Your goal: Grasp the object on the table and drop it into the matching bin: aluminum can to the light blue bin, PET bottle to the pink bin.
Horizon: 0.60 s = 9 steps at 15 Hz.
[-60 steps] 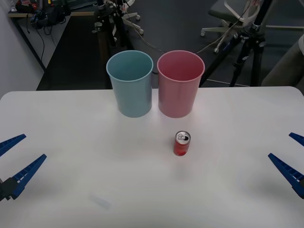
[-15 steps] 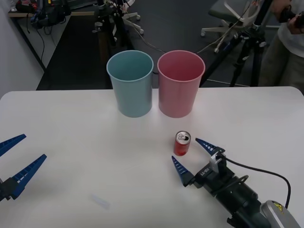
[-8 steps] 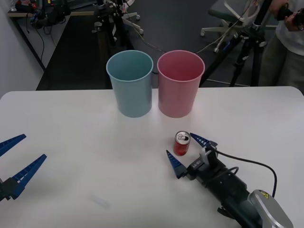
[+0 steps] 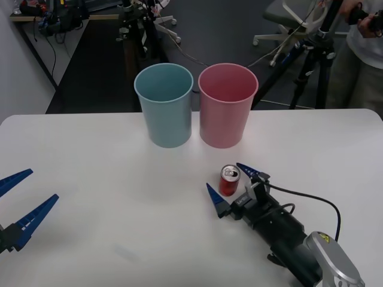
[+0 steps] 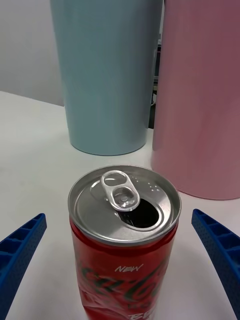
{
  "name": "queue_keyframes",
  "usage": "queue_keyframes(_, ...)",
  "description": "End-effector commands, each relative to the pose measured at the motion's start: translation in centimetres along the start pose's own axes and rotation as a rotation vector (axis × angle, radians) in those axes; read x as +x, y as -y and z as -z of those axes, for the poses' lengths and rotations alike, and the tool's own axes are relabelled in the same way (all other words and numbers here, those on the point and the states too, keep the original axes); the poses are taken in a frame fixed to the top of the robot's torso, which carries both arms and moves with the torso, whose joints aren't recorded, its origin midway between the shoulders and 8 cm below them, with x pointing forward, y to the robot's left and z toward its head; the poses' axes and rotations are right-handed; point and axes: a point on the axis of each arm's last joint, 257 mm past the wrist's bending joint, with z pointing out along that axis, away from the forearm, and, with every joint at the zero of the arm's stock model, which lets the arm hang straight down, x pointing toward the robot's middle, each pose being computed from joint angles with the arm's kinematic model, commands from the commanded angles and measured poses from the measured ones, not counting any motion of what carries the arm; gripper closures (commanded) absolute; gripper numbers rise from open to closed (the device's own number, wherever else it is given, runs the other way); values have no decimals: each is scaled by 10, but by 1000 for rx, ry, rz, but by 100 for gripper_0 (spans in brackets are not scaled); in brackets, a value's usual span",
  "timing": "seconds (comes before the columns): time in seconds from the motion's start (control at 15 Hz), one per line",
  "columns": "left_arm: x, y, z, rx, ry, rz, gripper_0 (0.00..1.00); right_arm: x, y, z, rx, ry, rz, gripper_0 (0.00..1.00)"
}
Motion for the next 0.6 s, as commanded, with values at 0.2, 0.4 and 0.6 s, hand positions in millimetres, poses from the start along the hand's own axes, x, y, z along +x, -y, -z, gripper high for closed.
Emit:
queue_keyframes(0.2,0,0,0,0,0,0,0,0,0,-1,-1,-1,-5,0)
queue_keyframes(0.4,0,0,0,0,0,0,0,0,-1,-1,-5,-1,-4,0)
queue_keyframes(0.6,0,0,0,0,0,0,0,0,-3,-1,-9,-2,-6,100)
